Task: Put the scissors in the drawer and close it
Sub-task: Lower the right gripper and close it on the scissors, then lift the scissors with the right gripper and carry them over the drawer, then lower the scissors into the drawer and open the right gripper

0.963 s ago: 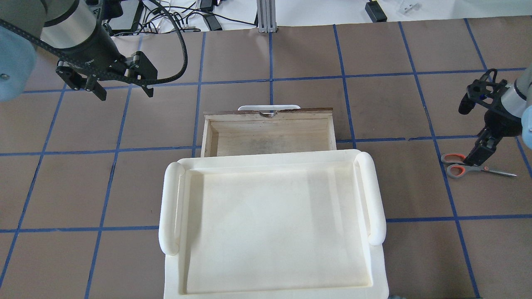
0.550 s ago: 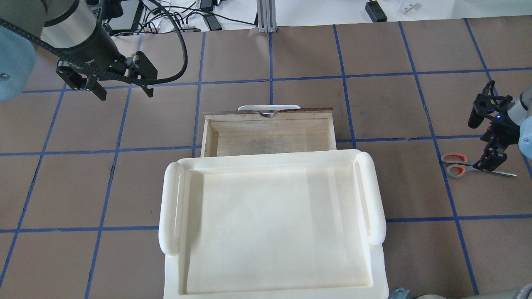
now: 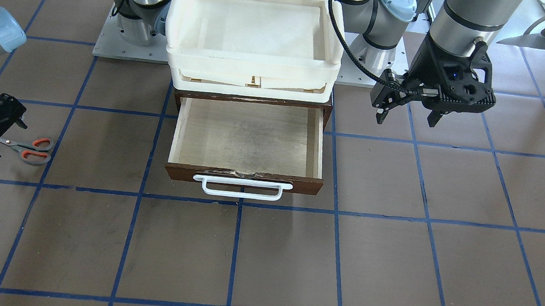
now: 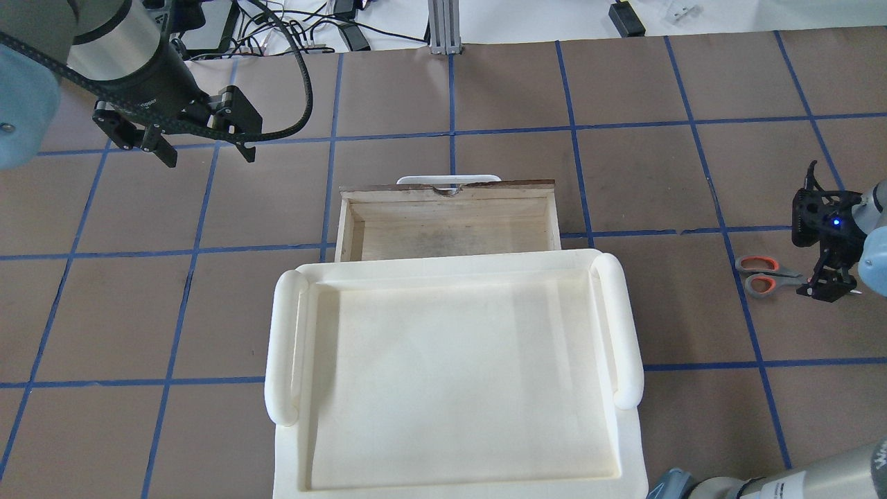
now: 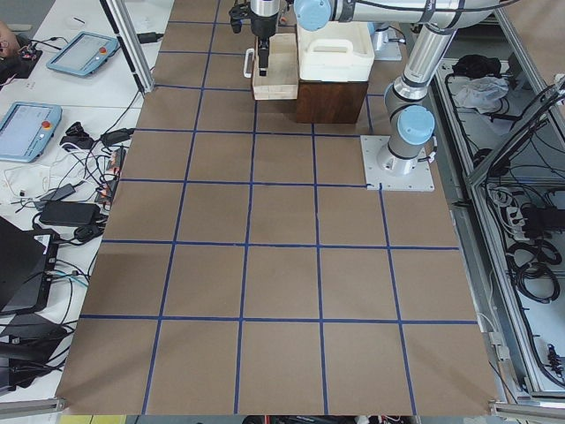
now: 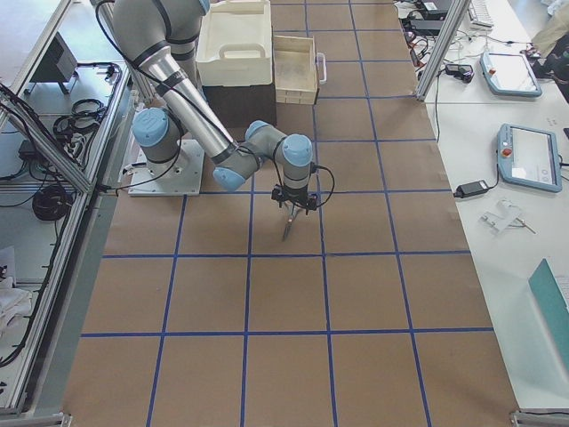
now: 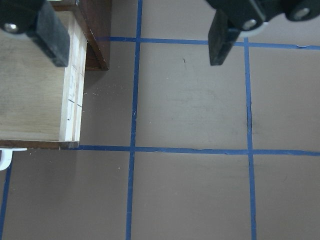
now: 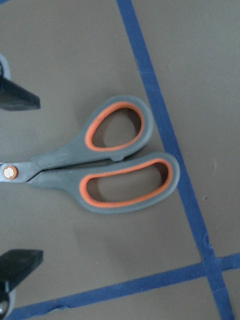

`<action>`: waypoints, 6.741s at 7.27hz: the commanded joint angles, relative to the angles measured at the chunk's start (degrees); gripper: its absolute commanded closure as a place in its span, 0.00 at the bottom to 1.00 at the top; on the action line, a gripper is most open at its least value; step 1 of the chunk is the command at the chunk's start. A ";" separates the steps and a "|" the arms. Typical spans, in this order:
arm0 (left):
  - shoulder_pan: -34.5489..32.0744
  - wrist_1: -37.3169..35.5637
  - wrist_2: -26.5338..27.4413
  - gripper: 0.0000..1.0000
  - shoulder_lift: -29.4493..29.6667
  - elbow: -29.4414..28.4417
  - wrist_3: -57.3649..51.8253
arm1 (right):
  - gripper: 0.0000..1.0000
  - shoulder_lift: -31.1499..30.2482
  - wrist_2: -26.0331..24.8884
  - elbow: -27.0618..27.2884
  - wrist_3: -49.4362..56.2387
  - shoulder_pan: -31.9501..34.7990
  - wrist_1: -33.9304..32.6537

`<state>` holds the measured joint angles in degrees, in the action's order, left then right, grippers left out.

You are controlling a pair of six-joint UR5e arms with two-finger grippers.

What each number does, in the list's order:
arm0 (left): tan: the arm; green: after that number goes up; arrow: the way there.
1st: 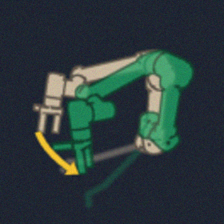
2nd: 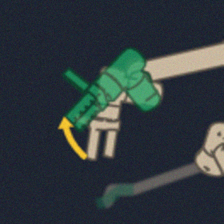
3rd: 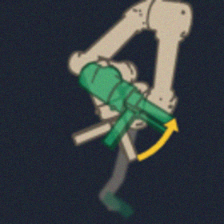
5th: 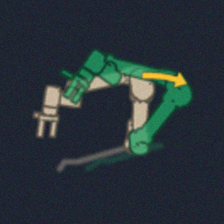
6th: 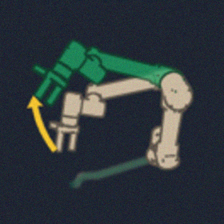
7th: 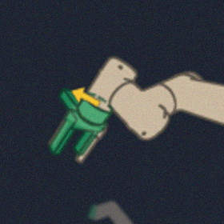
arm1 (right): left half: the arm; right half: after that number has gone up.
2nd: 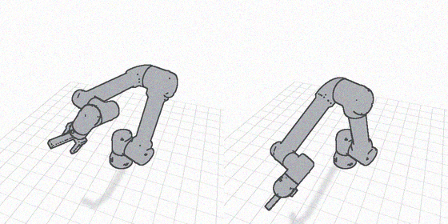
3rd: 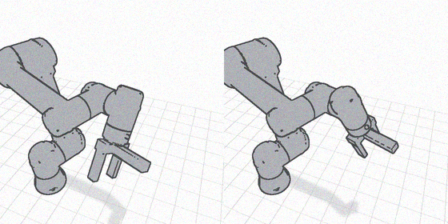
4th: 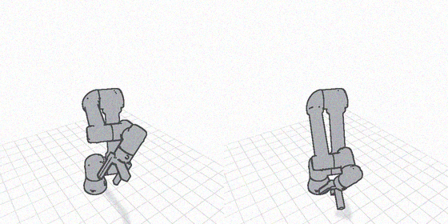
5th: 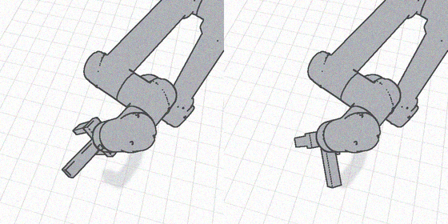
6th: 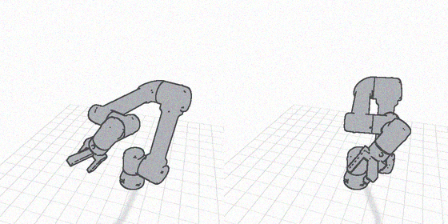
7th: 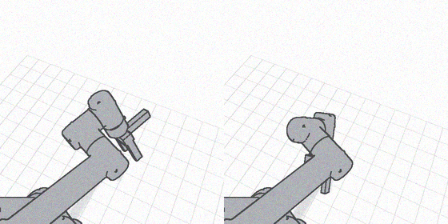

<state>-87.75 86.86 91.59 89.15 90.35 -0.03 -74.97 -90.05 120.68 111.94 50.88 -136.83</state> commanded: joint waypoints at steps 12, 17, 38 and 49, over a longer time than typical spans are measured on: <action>0.04 -0.02 -0.18 0.00 0.06 0.09 -0.06 | 0.63 1.40 -0.48 1.31 4.16 -0.52 -0.72; 0.04 -0.02 -0.09 0.00 -0.03 0.09 -0.06 | 0.86 0.53 0.49 -3.08 3.37 0.27 1.29; 0.12 -0.03 -0.27 0.00 -0.56 0.00 -0.06 | 1.00 -4.76 3.74 -30.42 -38.00 56.85 36.39; 0.12 0.06 0.00 0.00 -0.65 0.00 -0.06 | 0.99 3.25 3.04 -30.07 -44.09 63.90 30.04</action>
<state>-87.60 86.93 91.60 88.54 90.35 -0.09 -71.99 -87.05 90.58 67.92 114.75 -106.74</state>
